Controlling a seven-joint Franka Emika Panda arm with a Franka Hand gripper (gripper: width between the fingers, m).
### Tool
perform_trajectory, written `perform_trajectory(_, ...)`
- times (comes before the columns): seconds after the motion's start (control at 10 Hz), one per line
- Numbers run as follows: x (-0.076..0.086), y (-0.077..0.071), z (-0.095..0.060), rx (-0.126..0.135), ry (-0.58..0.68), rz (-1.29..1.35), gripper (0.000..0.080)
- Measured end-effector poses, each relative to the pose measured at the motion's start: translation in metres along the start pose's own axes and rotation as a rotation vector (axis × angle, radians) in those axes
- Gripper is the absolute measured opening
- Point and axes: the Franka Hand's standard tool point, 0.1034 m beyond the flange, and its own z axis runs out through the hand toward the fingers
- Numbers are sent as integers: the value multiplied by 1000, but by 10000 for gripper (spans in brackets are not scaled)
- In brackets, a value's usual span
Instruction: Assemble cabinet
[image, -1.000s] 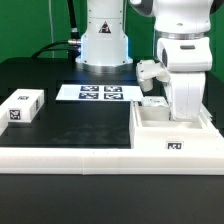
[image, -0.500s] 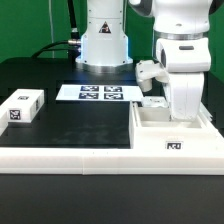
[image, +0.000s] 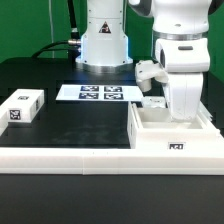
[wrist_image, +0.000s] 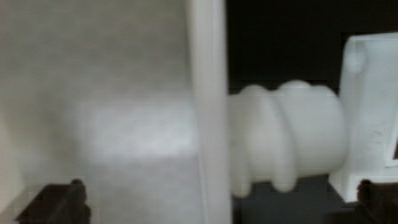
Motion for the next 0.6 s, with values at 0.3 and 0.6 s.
perform_trajectory(0.3,0,-2,0,2,-1,1,797)
perform_trajectory(0.6,3,-14,-25,-16,-9,23,797)
